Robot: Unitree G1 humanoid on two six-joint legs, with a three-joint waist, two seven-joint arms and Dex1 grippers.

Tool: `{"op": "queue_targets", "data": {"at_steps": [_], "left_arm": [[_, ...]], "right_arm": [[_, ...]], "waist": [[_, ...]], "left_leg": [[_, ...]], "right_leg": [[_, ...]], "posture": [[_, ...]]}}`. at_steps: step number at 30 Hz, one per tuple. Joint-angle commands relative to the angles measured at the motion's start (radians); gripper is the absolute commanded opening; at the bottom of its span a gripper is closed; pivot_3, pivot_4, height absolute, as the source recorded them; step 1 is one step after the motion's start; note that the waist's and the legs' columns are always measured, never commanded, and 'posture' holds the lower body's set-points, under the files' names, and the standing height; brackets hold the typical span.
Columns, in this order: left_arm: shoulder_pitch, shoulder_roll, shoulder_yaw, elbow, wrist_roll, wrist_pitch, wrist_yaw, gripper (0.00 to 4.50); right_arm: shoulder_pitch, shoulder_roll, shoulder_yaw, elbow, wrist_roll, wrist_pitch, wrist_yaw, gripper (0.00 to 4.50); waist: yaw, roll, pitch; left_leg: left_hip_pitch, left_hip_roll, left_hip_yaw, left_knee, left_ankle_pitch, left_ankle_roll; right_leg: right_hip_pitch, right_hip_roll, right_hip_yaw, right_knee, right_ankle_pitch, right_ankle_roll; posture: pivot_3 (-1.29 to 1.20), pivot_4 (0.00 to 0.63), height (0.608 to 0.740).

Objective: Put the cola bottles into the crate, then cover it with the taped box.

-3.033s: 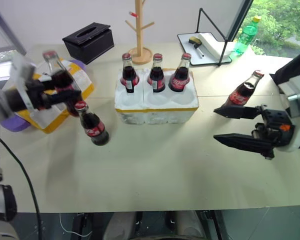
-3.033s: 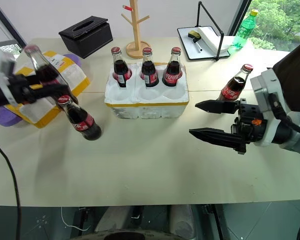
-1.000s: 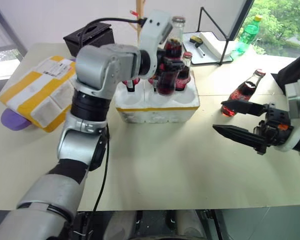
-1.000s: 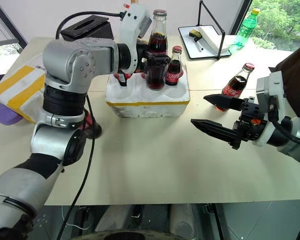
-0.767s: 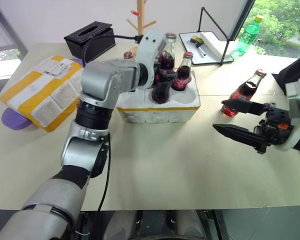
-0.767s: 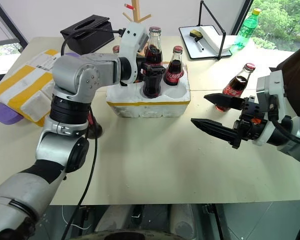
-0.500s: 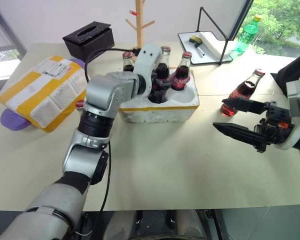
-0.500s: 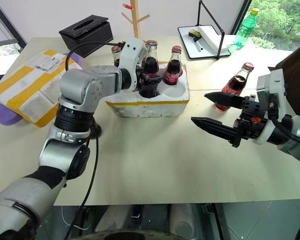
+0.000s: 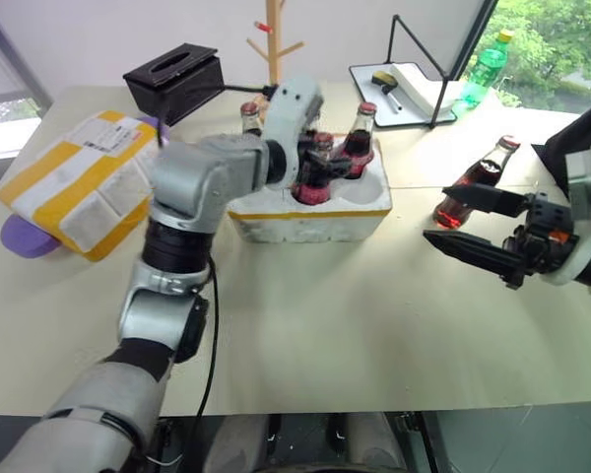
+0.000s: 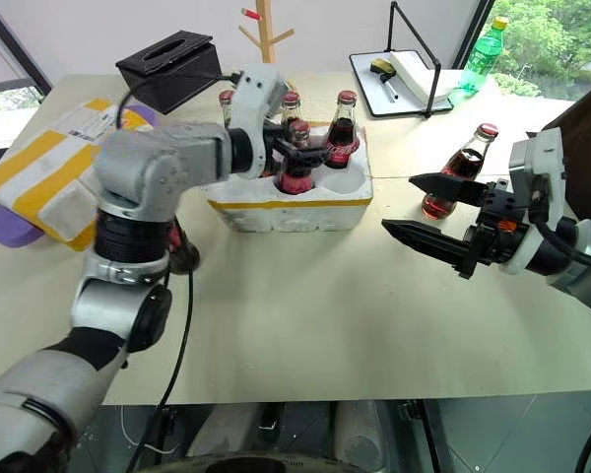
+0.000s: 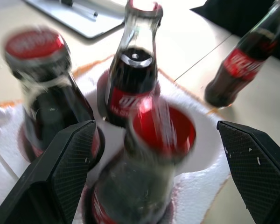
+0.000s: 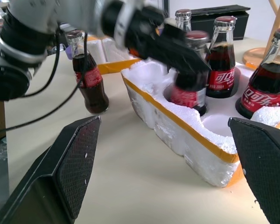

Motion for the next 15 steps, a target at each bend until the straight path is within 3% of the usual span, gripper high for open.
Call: {"op": "queue_targets", "data": {"at_steps": [1,7,11,15], "left_arm": [[-0.108,0.084,0.086,-0.051,-0.103,0.090,-0.088,4.35],[-0.181,0.265,0.127,-0.029,-0.181,0.185,-0.180,4.35],[-0.150,0.418,0.149,-0.047,-0.222,0.148,-0.283,4.35],[0.085,0.674,0.250,-0.054,-0.229,-0.098,-0.549,4.35]], "right_arm": [[-0.022,-0.001,0.003,0.006,-0.010,-0.020,0.015,4.50],[-0.033,-0.001,0.015,0.031,-0.027,-0.023,0.040,4.50],[-0.036,-0.004,0.014,0.044,-0.034,-0.022,0.059,4.50],[-0.057,-0.008,0.023,0.060,-0.039,-0.017,0.074,4.50]], "waist": [[0.000,0.000,0.000],[0.001,0.001,-0.001],[-0.003,0.001,-0.001],[-0.017,0.005,-0.003]], "left_leg": [[0.000,0.000,0.000,0.000,0.000,0.000],[0.003,0.000,0.000,0.000,0.000,0.000],[0.003,0.000,0.000,0.000,0.000,0.000],[0.005,0.001,0.003,-0.004,0.000,-0.001]], "right_leg": [[0.000,0.000,0.000,0.000,0.000,0.000],[0.003,0.001,0.000,0.000,0.000,0.000],[0.002,0.001,0.000,0.000,0.000,0.000],[0.001,0.000,0.003,0.001,0.000,-0.001]], "posture": [[0.00,0.150,0.736],[0.00,0.150,0.736],[0.00,0.150,0.736],[0.00,0.150,0.736]]}}
